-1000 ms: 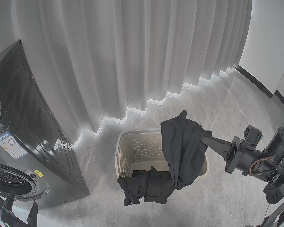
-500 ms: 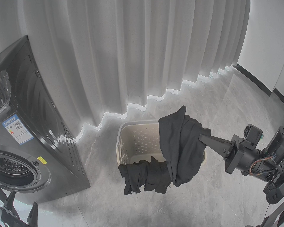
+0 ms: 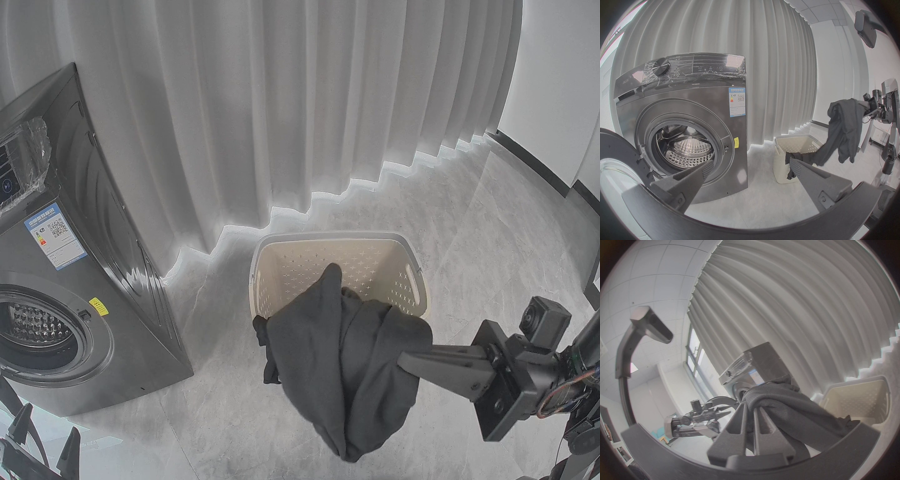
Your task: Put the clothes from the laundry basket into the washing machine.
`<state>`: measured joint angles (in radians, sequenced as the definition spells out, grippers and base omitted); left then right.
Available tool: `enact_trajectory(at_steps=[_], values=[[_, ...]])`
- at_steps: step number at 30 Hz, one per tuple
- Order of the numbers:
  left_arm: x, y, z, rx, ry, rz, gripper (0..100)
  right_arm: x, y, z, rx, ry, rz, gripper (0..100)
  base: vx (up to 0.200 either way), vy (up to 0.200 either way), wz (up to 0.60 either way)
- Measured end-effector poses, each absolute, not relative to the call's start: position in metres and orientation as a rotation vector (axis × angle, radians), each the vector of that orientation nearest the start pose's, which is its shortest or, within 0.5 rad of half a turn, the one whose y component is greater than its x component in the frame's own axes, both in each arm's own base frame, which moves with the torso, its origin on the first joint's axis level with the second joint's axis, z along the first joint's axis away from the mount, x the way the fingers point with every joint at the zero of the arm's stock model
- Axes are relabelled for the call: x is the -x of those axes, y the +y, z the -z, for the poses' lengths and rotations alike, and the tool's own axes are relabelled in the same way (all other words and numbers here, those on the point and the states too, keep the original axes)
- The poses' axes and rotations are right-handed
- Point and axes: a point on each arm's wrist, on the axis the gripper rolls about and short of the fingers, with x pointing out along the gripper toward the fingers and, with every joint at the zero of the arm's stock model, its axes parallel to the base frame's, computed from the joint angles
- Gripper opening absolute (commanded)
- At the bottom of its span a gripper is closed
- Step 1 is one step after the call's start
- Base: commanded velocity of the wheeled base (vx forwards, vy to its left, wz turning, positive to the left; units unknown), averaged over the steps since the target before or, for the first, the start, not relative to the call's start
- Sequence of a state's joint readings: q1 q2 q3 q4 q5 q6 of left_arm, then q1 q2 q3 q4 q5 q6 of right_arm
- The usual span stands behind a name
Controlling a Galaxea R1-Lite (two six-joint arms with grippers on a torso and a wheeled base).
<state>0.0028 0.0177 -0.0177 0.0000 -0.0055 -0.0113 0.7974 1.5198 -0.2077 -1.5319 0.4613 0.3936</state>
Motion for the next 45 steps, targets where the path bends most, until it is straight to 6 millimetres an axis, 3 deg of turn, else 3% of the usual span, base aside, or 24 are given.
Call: enact_trajectory(at_steps=[6,15,24,38,45], values=[[0.023,0.000,-0.081,0.010,0.000,0.003,100,-0.128,0.147,-0.176,-0.382,-0.003,-1.301,0,0.000,0.000,0.00],[0.023,0.000,-0.081,0.014,0.000,0.003,100,-0.158,0.136,-0.169,-0.377,0.017,-1.185,0,-0.111,0.000,0.00],[0.023,0.000,-0.081,0.014,0.000,0.003,100,-0.174,0.132,-0.169,-0.384,0.015,-1.132,0,-0.111,0.000,0.00],[0.023,0.000,-0.081,0.013,0.000,0.003,100,-0.181,0.132,-0.170,-0.438,0.034,-1.114,0,0.000,0.000,0.00],[0.023,0.000,-0.081,0.014,0.000,0.003,100,-0.183,0.134,-0.174,-0.432,0.008,-1.118,0,0.000,0.000,0.60]])
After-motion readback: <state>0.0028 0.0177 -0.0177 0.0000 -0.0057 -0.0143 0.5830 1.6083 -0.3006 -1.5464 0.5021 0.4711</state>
